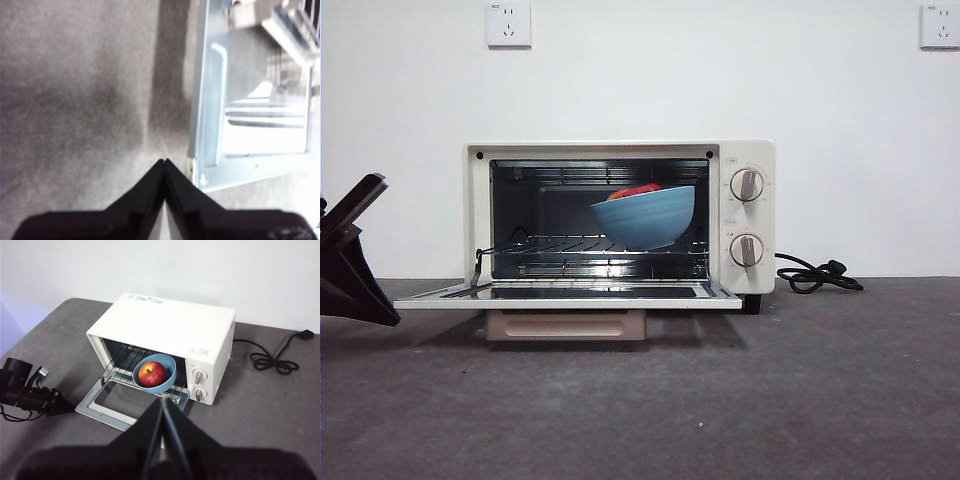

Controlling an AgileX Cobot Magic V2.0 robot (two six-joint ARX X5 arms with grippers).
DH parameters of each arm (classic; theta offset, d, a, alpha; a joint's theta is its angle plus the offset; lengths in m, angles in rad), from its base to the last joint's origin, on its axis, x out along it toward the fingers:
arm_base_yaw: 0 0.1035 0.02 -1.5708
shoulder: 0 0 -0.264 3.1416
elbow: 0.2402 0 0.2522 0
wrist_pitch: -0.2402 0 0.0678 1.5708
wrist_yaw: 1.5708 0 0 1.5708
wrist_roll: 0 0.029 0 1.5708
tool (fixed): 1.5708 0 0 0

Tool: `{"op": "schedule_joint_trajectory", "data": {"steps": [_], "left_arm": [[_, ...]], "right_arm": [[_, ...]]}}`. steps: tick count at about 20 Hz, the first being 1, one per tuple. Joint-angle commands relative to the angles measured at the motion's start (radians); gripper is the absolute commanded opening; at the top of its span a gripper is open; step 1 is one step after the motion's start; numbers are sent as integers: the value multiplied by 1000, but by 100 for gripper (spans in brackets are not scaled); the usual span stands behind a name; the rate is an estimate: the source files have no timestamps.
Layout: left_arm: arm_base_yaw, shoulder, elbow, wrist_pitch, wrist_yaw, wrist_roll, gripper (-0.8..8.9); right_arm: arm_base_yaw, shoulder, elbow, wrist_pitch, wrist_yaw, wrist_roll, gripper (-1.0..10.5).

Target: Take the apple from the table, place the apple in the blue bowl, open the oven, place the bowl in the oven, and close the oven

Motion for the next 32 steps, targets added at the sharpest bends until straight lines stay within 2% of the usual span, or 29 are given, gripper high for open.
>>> {"op": "schedule_joint_trajectory", "data": {"steps": [1,12,15,20,32], "left_arm": [[-11,4,-8,0,6,-35,-8],[-48,4,-8,21,-11,-63,-8],[-49,4,-8,44,18,-90,-8],[-51,4,-8,111,96,-161,-8],[-51,3,-4,285,168,-337,-7]], "right_arm": [[2,-2,1,-23,-3,-6,-7],[2,-2,1,-23,-3,-6,-7],[2,-2,0,-23,-3,-6,-8],[2,-2,0,-23,-3,-6,-7],[2,-1,0,-23,-4,-6,-7]]}}
